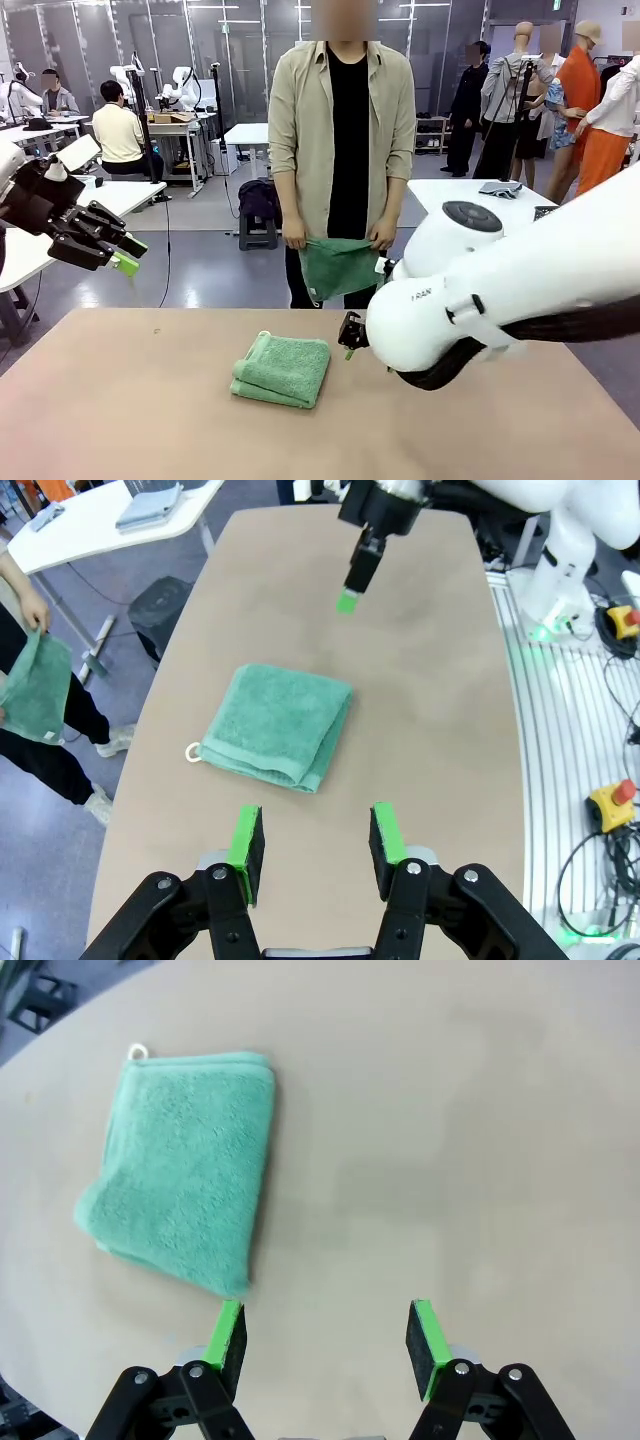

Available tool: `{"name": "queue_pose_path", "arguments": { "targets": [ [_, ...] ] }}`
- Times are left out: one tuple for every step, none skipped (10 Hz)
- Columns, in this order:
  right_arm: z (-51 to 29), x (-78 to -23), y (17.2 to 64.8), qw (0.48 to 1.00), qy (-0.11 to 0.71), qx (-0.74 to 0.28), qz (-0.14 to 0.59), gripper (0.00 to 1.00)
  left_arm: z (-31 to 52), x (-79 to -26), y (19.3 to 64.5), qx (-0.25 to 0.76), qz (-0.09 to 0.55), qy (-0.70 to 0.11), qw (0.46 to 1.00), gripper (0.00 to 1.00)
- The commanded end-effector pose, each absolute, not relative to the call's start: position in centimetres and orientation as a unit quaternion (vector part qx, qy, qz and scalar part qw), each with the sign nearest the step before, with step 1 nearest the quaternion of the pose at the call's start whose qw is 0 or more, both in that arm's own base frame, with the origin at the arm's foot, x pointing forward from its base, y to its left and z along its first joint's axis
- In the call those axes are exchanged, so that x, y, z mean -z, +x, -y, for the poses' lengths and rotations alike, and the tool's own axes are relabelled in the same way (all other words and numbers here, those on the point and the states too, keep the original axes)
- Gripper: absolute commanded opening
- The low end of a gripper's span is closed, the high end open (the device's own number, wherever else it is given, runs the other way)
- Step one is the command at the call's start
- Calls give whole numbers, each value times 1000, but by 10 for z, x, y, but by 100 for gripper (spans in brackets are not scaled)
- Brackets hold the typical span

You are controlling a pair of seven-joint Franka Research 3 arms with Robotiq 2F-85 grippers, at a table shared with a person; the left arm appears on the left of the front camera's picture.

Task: Fold the towels and place them in the basket.
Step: Place the folded Towel with hook on the right side of the table.

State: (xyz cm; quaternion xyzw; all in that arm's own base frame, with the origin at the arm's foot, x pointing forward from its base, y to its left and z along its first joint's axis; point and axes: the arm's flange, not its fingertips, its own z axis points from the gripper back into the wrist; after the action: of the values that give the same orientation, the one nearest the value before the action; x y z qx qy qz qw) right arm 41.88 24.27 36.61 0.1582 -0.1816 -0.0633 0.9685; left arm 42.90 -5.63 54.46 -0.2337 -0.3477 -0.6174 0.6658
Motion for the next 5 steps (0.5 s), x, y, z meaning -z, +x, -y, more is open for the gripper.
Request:
{"name": "queue_pose_path", "arguments": {
  "targets": [
    [-258, -352, 442, 958, 219, 41, 181, 81, 57, -545, 428, 616, 355, -236, 663, 56],
    [-262, -349, 451, 955, 232, 44, 181, 81, 57, -545, 428, 616, 355, -236, 663, 56],
    [-264, -344, 461, 949, 247, 54, 187, 81, 57, -545, 428, 616, 355, -236, 663, 56],
    [-265, -337, 469, 939, 276, 74, 190, 81, 57, -545, 428, 616, 355, -236, 663, 56],
    [-267, -332, 473, 935, 284, 89, 195, 81, 57, -545, 428, 616, 355, -236, 663, 56]
  ]
}}
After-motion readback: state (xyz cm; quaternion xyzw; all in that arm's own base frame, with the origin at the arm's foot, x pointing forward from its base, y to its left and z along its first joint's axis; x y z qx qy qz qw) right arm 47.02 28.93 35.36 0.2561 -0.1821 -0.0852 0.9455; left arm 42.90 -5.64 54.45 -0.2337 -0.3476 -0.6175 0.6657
